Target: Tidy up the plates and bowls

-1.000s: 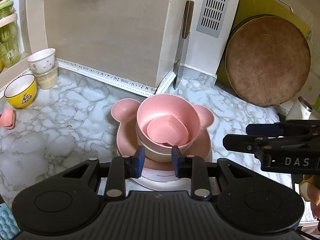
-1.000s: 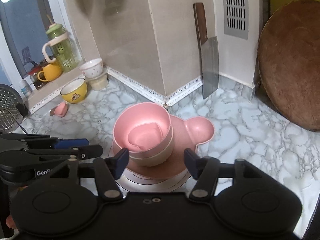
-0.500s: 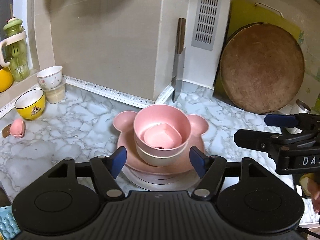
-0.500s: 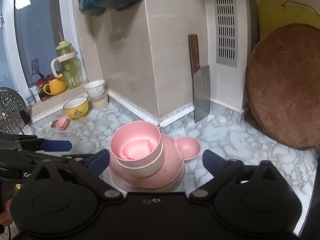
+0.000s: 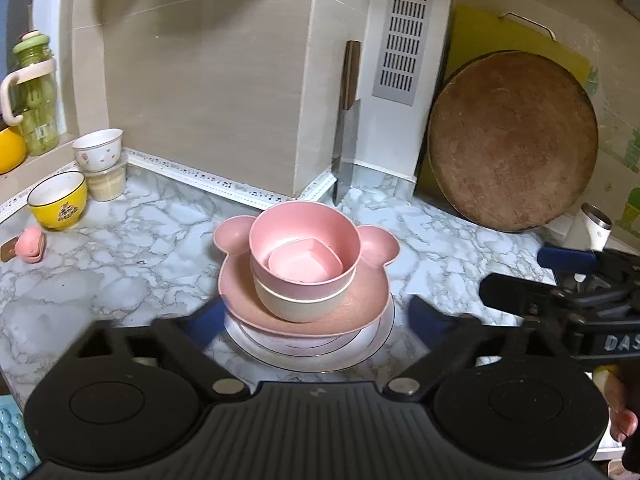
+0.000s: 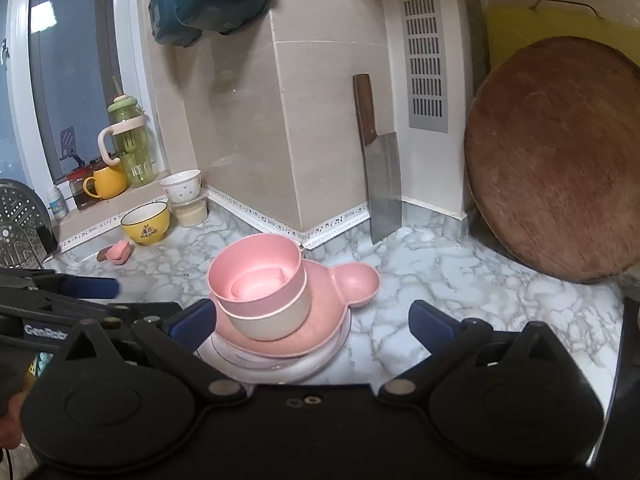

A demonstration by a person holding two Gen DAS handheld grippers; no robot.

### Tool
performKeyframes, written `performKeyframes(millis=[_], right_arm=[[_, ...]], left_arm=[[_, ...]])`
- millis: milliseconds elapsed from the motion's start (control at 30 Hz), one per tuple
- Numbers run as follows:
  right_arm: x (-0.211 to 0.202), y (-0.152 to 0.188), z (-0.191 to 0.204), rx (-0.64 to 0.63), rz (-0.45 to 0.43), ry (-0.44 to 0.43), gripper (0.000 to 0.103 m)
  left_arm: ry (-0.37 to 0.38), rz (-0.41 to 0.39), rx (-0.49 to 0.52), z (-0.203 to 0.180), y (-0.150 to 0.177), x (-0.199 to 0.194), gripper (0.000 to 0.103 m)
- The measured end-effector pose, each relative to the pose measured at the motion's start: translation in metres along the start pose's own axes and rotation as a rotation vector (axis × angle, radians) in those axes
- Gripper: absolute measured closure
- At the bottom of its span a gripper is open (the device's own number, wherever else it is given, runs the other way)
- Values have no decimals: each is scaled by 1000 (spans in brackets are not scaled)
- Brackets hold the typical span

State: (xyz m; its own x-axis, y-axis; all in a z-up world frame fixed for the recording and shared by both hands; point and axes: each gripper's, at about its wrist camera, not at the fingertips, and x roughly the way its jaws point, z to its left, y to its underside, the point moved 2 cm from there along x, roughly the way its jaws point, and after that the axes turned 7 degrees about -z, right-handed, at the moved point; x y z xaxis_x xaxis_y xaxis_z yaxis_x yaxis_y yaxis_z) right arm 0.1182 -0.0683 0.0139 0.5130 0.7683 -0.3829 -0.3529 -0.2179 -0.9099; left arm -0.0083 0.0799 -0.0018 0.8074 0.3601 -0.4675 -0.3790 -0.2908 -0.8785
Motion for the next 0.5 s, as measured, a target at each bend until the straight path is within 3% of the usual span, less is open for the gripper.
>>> performKeyframes(millis=[267, 500], right_arm=[[-10, 9, -6, 43, -27, 65, 0], [-14, 13, -10, 82, -28, 73, 0]], left_arm=[[-3, -14, -29, -1, 7, -3, 0], [-24, -41, -1, -7, 9, -6, 0]])
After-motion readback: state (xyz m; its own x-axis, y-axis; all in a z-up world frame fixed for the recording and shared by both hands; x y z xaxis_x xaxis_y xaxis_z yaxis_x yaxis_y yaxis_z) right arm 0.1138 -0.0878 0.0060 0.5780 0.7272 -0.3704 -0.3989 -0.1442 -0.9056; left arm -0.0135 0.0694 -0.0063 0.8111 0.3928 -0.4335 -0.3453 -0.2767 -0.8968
